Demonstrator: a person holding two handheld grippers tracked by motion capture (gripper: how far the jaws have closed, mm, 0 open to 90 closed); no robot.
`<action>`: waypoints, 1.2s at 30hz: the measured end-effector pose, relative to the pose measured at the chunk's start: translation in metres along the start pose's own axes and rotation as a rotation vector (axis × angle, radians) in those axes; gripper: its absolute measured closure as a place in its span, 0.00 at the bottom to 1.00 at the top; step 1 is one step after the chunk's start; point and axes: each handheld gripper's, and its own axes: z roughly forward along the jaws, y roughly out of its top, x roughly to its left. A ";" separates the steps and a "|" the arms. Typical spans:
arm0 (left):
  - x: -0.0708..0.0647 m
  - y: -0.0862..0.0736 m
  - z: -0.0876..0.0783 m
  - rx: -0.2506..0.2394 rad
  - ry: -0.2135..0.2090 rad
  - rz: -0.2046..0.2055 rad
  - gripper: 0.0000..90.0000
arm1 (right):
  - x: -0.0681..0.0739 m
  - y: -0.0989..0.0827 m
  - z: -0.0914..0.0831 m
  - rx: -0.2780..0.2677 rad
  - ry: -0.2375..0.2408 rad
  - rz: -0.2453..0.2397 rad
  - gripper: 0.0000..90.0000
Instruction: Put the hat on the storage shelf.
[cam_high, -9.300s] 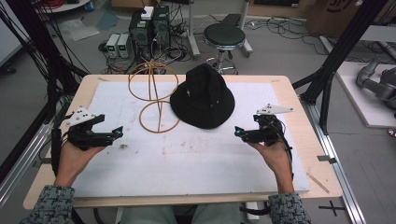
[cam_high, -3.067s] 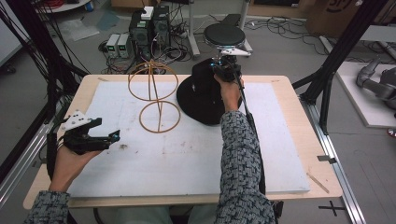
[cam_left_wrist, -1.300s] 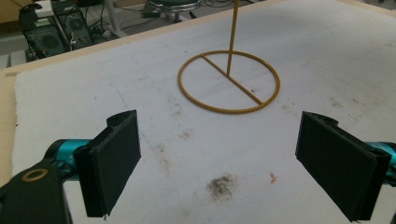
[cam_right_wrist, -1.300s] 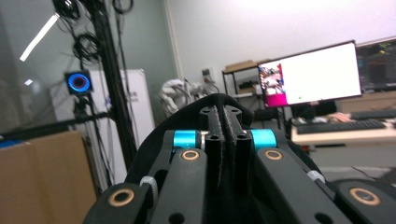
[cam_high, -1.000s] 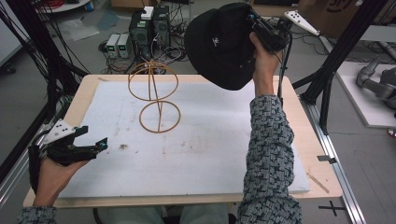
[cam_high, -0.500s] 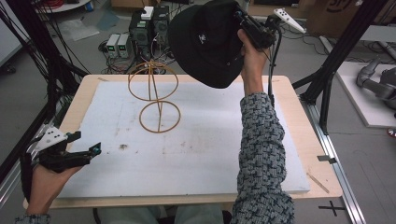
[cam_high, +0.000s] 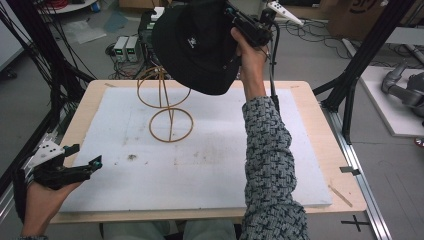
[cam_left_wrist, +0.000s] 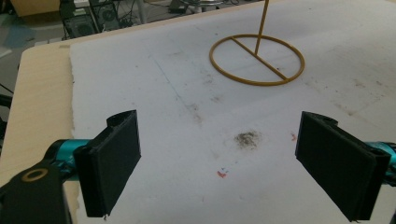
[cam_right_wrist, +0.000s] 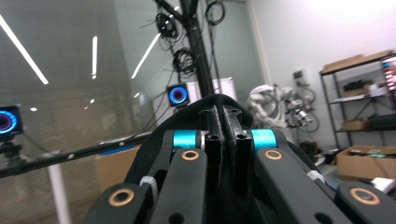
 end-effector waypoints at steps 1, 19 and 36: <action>0.000 0.000 -0.001 -0.001 0.004 -0.002 0.16 | 0.001 -0.002 0.003 0.010 0.010 0.002 0.99; 0.004 -0.005 -0.013 0.003 0.031 -0.009 0.16 | 0.013 -0.029 0.037 0.092 0.147 0.060 0.98; 0.004 -0.001 -0.008 -0.005 0.019 -0.007 0.16 | 0.031 -0.053 0.057 0.221 0.198 0.045 0.98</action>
